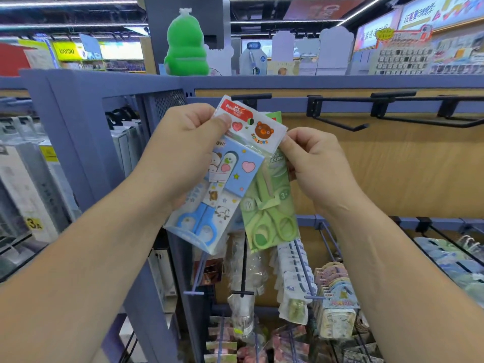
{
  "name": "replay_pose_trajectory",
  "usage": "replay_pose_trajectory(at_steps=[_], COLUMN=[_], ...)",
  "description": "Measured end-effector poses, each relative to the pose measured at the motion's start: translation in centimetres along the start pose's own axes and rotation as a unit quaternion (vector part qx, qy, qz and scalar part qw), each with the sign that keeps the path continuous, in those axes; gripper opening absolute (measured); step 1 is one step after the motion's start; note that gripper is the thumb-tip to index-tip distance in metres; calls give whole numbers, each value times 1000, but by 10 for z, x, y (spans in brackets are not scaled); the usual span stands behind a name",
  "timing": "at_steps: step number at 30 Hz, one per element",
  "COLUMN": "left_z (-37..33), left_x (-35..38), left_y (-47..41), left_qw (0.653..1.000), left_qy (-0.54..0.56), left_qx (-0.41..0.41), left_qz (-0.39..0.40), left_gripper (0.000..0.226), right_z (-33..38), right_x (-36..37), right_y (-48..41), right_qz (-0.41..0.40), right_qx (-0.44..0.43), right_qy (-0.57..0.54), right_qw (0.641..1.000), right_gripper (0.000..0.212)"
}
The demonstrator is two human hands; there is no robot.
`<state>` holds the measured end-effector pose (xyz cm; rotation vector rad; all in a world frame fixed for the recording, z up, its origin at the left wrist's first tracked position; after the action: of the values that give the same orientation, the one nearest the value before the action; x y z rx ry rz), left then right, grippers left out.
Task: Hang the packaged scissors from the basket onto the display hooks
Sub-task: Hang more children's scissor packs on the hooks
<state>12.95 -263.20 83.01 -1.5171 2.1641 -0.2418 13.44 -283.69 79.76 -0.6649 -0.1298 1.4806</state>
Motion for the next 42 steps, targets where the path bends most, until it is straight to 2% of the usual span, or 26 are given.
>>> replay_pose_trajectory(at_steps=[6, 17, 20, 24, 27, 29, 32, 42], left_z=[-6, 13, 20, 37, 51, 60, 72, 117], left_x=[0, -6, -6, -4, 8, 17, 17, 50], left_y=[-3, -21, -26, -18, -9, -4, 5, 75], left_qw=[997, 980, 979, 987, 995, 998, 998, 991], left_qy=[-70, -182, -176, -105, -43, -26, -12, -122], left_qx=[7, 23, 35, 53, 61, 50, 34, 0], left_qz=[-24, -78, -93, -108, -66, -34, -46, -57], left_gripper=[39, 35, 36, 33, 18, 21, 27, 33], right_z=[-1, 3, 2, -2, -6, -8, -12, -51], right_x=[1, 1, 0, 1, 1, -1, -1, -35], right_y=[1, -1, -4, 0, 9, 15, 24, 113], right_qz=[1, 9, 0, -4, -19, -32, -41, -78], right_qx=[3, 10, 16, 23, 32, 37, 54, 148], right_qy=[-2, -7, -10, -6, -3, 4, 18, 77], right_qw=[1000, 1000, 1000, 1000, 999, 999, 998, 983], right_gripper=[25, 25, 27, 26, 26, 27, 27, 29])
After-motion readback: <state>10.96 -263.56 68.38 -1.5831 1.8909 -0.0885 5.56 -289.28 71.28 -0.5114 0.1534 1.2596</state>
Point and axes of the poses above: each hand's wrist, its own y-axis away from the middle knuckle, its own x-axis out of the palm, z = x × y, the point moved 10 cm from there along -y, towards the middle knuckle, and after that the axes turned 14 degrees about z, right-handed, at the moved point
